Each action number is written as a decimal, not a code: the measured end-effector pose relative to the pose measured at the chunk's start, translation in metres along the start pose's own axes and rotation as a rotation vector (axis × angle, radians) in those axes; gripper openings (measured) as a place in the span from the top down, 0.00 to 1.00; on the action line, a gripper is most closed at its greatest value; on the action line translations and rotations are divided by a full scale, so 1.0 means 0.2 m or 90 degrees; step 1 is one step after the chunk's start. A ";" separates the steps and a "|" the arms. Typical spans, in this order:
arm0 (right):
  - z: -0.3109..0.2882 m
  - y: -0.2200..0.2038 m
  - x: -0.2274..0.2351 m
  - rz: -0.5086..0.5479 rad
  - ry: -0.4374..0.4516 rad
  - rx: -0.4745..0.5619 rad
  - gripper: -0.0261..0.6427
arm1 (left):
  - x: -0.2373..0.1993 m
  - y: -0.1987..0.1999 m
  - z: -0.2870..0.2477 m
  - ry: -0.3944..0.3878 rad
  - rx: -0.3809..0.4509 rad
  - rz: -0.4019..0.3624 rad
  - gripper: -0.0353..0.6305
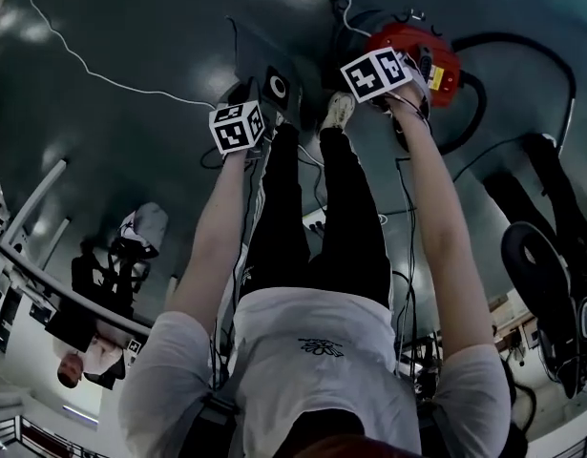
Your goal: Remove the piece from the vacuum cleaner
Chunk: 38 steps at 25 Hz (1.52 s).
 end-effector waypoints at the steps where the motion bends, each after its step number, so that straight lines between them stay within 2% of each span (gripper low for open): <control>1: 0.00 0.00 -0.01 -0.002 -0.002 0.012 0.95 | 0.00 0.03 0.03 0.007 0.006 0.008 0.92; 2: 0.00 -0.01 -0.01 -0.010 0.010 0.018 0.95 | 0.01 0.06 0.08 0.013 0.012 0.014 0.92; 4: 0.02 -0.08 -0.02 -0.056 0.074 0.012 0.95 | 0.06 0.11 0.18 0.014 0.025 0.022 0.92; 7: 0.16 -0.24 -0.02 -0.181 0.180 0.034 0.95 | 0.15 0.17 0.37 0.005 0.041 0.003 0.92; 9: 0.29 -0.27 -0.06 -0.231 0.287 0.104 0.95 | 0.19 0.21 0.48 0.005 0.037 -0.011 0.92; 10: 0.36 -0.25 -0.06 -0.245 0.323 0.149 0.95 | 0.21 0.26 0.54 0.006 0.039 -0.009 0.92; 11: 0.43 -0.25 -0.03 -0.256 0.315 0.181 0.95 | 0.24 0.31 0.59 0.009 0.040 -0.004 0.92; 14: 0.64 -0.37 0.13 -0.258 0.180 0.225 0.95 | 0.38 0.40 0.77 0.031 0.021 -0.034 0.92; 16: 0.81 -0.44 0.22 -0.257 0.142 0.271 0.95 | 0.50 0.45 0.91 0.030 0.027 -0.071 0.92; 17: 0.90 -0.46 0.28 -0.269 0.134 0.302 0.95 | 0.57 0.50 0.99 0.022 0.046 -0.084 0.92; 21: 1.36 -0.57 0.48 -0.348 0.118 0.463 0.95 | 0.83 0.68 1.37 -0.029 0.188 -0.155 0.92; 25: 1.87 -0.75 0.53 -0.358 0.118 0.665 0.95 | 1.10 0.81 1.83 -0.075 0.351 -0.231 0.92; 28: 2.21 -0.93 0.55 -0.376 0.139 0.800 0.95 | 1.28 0.90 2.16 -0.119 0.450 -0.241 0.92; 31: 2.41 -1.07 0.46 -0.392 0.139 0.914 0.95 | 1.35 0.88 2.38 -0.171 0.523 -0.244 0.92; 34: 2.56 -1.20 0.38 -0.376 0.097 1.010 0.95 | 1.39 0.84 2.53 -0.211 0.593 -0.257 0.92; 38: 2.69 -1.34 0.34 -0.354 0.010 1.076 0.95 | 1.45 0.82 2.69 -0.239 0.661 -0.268 0.92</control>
Point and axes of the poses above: the fingertips, and each gripper's own axes: z backward along the fingers, x to its right, y out of its top, the point moved 9 cm from there along z, backward along the fingers, and after that the axes turned 14 degrees about -x, right-handed, at the moved point
